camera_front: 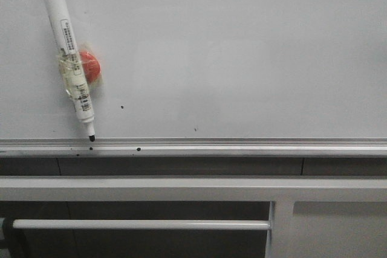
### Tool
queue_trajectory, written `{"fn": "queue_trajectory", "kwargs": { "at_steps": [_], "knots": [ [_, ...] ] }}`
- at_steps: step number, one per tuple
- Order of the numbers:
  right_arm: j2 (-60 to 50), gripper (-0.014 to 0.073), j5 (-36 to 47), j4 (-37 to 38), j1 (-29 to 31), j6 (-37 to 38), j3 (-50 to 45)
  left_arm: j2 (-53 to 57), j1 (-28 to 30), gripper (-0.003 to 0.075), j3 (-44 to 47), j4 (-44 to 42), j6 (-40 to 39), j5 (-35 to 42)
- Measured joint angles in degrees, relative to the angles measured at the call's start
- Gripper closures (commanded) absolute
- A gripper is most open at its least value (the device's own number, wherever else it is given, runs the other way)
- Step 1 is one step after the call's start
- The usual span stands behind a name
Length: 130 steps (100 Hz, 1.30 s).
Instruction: Write number 1 on whiteboard
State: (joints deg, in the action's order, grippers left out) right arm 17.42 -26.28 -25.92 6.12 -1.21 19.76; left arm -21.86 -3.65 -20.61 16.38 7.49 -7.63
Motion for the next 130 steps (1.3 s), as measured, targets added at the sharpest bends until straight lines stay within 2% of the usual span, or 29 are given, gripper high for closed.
{"fn": "queue_trajectory", "kwargs": {
  "at_steps": [24,39,51,66,79,95,130],
  "knots": [
    [0.0,0.0646,-0.3,0.0,0.0,-0.3,0.0,-0.5,-0.1,0.0333,0.0,2.7,0.0,1.7],
    [0.0,0.0646,-2.9,0.0,-0.7,-9.3,0.0,-0.8,-0.3,0.0334,0.0,-0.3,3.2,-0.1],
    [0.0,0.0646,-2.5,0.0,-3.6,-12.2,0.0,-2.4,-2.7,0.0332,0.0,0.6,5.7,-2.1],
    [0.0,0.0646,-2.1,0.0,-9.1,-12.7,0.1,-6.3,-9.8,0.0337,0.0,5.9,6.8,-3.6],
    [0.0,0.0646,-2.0,0.0,-12.1,-12.7,0.4,-9.7,-17.3,0.0393,0.0,6.9,8.3,-1.4],
    [0.0,0.0646,-2.3,0.0,-13.1,-12.7,0.5,-14.9,-26.5,0.0407,1.6,7.7,8.6,7.3],
    [0.0,0.0646,-2.8,0.0,-13.1,-12.7,0.5,-23.4,-44.1,0.0407,11.7,16.5,8.8,27.8]
  ]
}}
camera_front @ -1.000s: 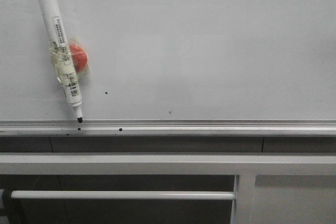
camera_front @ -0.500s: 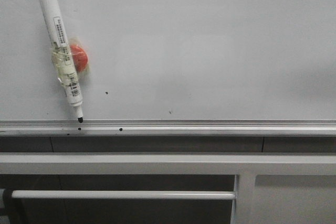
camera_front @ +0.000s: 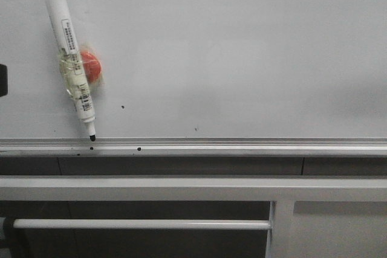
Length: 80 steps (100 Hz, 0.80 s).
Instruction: Write number 1 on whiteboard
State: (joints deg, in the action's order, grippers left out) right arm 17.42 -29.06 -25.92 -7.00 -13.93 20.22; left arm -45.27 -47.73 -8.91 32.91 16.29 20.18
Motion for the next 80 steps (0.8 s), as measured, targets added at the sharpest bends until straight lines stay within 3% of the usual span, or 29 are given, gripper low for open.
{"fn": "queue_trajectory", "kwargs": {
  "at_steps": [16,46,69,80],
  "knots": [
    [0.0,0.0646,0.0,0.0,0.0,0.0,0.0,-3.3,-6.8,0.0407,2.5,3.7,-0.4,7.9],
    [0.0,0.0646,0.0,0.0,0.0,0.0,0.0,-18.6,-16.3,0.0407,3.1,6.6,-9.6,26.1],
    [0.0,0.0646,0.0,0.0,0.0,0.0,0.0,-33.6,-18.4,0.0407,3.0,4.7,-21.1,41.3],
    [0.0,0.0646,0.0,0.0,0.0,0.0,0.0,-39.8,-18.4,0.0407,2.5,3.1,-26.5,44.4]
  ]
}}
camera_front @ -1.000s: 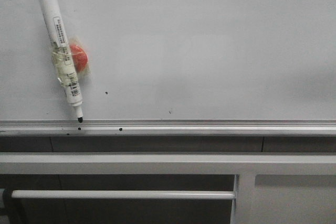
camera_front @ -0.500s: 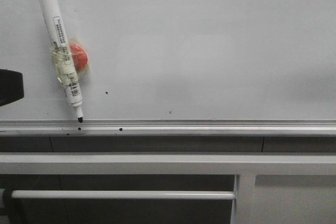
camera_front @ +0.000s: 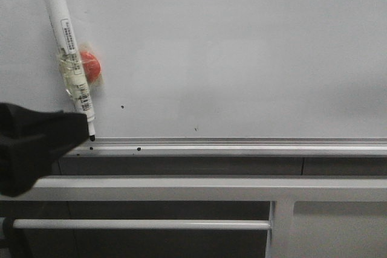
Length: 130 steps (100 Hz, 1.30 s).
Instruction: Write number 1 on whiteboard
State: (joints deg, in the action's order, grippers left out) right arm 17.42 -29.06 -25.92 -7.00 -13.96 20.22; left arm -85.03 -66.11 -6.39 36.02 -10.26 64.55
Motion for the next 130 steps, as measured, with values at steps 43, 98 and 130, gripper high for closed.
{"fn": "queue_trajectory", "kwargs": {
  "at_steps": [43,98,130],
  "knots": [
    [0.0,0.0646,1.3,0.0,0.0,-2.2,0.0,-7.6,0.0,0.0407,-4.5,0.3,-8.7,0.6],
    [0.0,0.0646,2.4,0.0,0.0,-2.3,0.0,-7.6,3.0,0.0537,-7.8,0.7,-5.8,-0.1],
    [0.0,0.0646,2.6,0.0,-1.7,-2.3,0.0,-7.6,3.6,0.0741,-8.0,-3.5,-5.7,0.3]
  ]
}}
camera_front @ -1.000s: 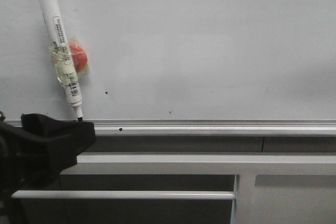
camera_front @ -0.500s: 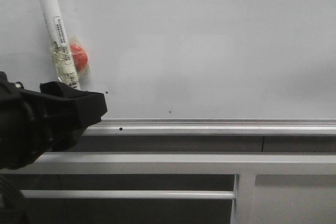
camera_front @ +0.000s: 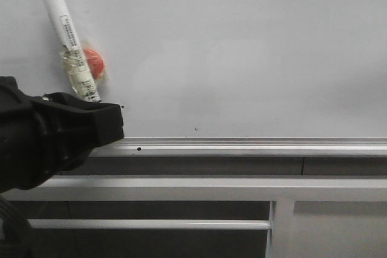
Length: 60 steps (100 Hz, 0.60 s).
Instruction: Write number 1 on whiteboard
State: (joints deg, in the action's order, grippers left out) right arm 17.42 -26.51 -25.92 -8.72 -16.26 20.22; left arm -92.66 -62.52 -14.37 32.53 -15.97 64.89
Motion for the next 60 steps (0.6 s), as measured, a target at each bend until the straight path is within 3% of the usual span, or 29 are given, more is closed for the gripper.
{"fn": "queue_trajectory", "kwargs": {
  "at_steps": [27,41,60],
  "knots": [
    [1.8,0.0646,-4.4,0.0,-6.9,-8.4,4.3,0.0,0.0,0.0741,0.0,-18.0,5.7,0.1],
    [6.4,0.0646,-6.8,1.0,-14.9,-11.8,9.6,0.0,0.0,0.0741,0.0,-22.2,7.0,0.1],
    [13.9,0.0622,-9.9,9.4,-28.0,-12.7,15.9,2.0,0.0,0.0741,-1.3,-25.5,13.0,-3.9]
  ]
}}
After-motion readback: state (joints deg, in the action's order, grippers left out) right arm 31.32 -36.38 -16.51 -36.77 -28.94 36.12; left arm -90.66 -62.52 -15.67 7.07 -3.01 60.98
